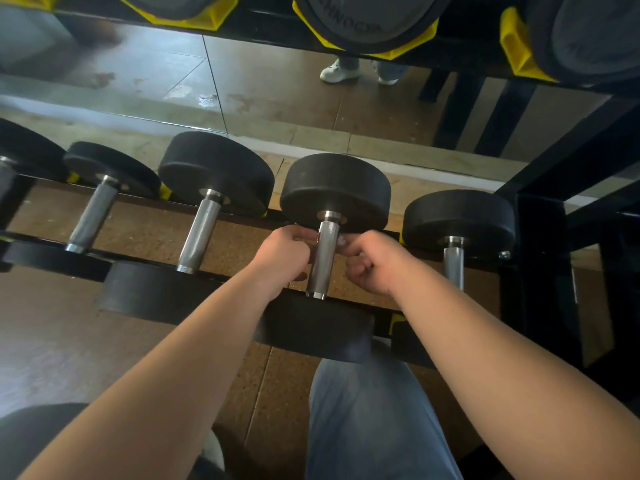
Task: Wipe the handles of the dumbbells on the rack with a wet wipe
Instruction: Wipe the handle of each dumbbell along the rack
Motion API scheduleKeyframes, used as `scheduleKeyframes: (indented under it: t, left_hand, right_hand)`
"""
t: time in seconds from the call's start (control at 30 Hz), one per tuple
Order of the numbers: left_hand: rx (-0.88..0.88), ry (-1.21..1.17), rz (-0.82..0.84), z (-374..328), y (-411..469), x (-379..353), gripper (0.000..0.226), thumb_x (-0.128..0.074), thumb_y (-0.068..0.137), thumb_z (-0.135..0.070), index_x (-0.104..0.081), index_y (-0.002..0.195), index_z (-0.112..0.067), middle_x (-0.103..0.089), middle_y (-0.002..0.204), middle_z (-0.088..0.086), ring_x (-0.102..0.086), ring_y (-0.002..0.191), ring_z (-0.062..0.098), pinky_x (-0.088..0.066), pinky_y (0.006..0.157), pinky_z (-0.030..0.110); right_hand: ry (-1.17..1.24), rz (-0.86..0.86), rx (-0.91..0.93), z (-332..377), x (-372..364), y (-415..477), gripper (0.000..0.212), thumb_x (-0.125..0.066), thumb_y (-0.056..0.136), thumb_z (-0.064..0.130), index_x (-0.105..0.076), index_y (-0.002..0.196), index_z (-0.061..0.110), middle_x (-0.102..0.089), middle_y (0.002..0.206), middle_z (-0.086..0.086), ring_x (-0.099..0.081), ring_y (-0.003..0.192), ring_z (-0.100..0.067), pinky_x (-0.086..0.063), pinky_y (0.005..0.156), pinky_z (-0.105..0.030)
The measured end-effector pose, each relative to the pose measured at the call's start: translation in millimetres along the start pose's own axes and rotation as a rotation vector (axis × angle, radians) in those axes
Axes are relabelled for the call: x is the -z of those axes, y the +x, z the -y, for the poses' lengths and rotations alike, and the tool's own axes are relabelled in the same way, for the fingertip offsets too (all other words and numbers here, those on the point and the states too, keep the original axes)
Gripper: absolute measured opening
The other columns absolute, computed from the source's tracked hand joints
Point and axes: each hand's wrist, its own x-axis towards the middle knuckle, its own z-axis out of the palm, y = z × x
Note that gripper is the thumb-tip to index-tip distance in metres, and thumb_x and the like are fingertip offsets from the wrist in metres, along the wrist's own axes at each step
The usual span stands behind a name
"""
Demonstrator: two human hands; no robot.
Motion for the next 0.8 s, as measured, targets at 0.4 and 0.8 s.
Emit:
scheduleKeyframes:
  t: [0.4,0.8]
  left_hand:
    - [0.015,-0.032,0.034,2,5,-1,0.039,-0.052,0.096,-0.009,-0.063,0.127,-0.030,-0.073,0.114,0.000,-0.071,0.103,0.017,-0.062,0.089,0.043]
    - [-0.012,-0.035,0.065,5,4,3,0.038,-0.058,0.098,-0.008,-0.064,0.129,-0.030,-0.073,0.113,-0.001,-0.073,0.099,0.013,-0.063,0.082,0.034]
  right_hand:
    - [-0.020,-0.054,0.124,-4,-7,-7,0.037,-0.047,0.095,-0.006,-0.068,0.121,0.009,-0.060,0.088,-0.003,-0.029,0.048,-0.006,-0.030,0.044,-0.018]
    - [-0.355,-0.301,0.132,-4,-7,-13,0.015,-0.072,0.090,0.013,-0.072,0.101,0.024,-0.063,0.102,-0.004,-0.049,0.074,-0.014,-0.047,0.056,-0.025]
